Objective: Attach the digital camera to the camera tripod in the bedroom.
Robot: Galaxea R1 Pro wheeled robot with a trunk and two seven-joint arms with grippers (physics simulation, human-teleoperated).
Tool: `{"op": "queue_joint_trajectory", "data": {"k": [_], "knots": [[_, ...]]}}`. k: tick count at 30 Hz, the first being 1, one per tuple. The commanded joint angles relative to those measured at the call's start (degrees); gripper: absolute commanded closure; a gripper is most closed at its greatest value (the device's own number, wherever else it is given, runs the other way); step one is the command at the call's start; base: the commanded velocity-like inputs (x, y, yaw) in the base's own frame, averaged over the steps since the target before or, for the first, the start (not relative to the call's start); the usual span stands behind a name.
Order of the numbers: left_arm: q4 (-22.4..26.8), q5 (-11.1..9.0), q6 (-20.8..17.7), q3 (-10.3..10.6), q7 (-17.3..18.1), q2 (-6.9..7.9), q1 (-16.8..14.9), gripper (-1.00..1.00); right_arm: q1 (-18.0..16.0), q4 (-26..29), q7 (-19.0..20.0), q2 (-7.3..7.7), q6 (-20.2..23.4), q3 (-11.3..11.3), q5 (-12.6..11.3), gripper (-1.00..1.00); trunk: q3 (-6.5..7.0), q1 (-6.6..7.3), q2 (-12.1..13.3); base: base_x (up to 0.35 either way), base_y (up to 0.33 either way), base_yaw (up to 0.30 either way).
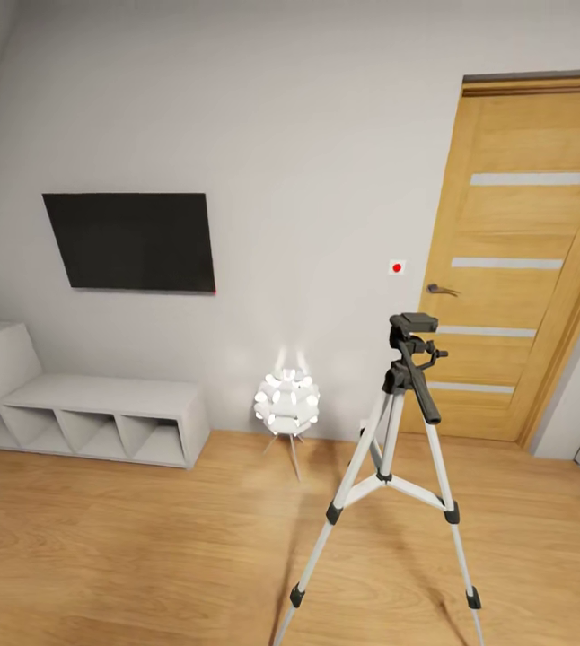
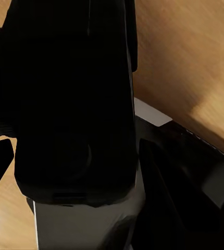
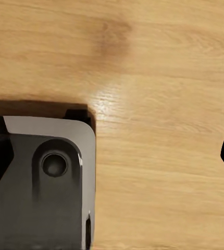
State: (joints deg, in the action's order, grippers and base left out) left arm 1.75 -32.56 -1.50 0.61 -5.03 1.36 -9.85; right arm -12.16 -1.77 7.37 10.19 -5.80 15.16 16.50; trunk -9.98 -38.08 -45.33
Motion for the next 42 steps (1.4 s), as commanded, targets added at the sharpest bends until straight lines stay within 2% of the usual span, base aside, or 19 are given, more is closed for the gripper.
{"op": "queue_joint_trajectory", "data": {"k": [1,19,25,32,42], "knots": [[0.1,-0.07,-0.17,0.05,-0.16,-0.02,-0.02,1.0,0.6,-0.18,0.1,0.02,-0.35,0.49,0.51,-1.0,0.11,0.22,0.35,0.0,0.0,0.0],[0.1,-0.22,-0.17,-0.08,-0.16,-0.03,-0.04,1.0,2.07,-0.17,0.1,0.05,-0.58,0.51,0.54,-1.0,3.34,4.17,7.57,0.0,0.0,0.0],[0.2,-0.22,1.01,-0.08,-0.16,-0.04,-0.04,1.0,2.12,-0.17,-0.02,-0.05,-0.28,0.6,0.37,-1.0,3.34,4.17,7.57,0.0,0.0,0.0],[0.12,-0.49,6.94,-0.08,-0.16,-0.04,-0.02,1.0,2.13,-0.17,-0.21,-0.08,-0.05,0.66,0.29,-1.0,3.34,4.17,7.57,0.0,0.0,0.099],[0.07,-0.44,8.57,-0.08,0.35,-0.04,-0.01,1.0,2.14,-0.17,-0.25,-0.08,-0.47,0.61,0.4,-1.0,3.34,4.17,7.57,0.0,0.0,0.255]]}}
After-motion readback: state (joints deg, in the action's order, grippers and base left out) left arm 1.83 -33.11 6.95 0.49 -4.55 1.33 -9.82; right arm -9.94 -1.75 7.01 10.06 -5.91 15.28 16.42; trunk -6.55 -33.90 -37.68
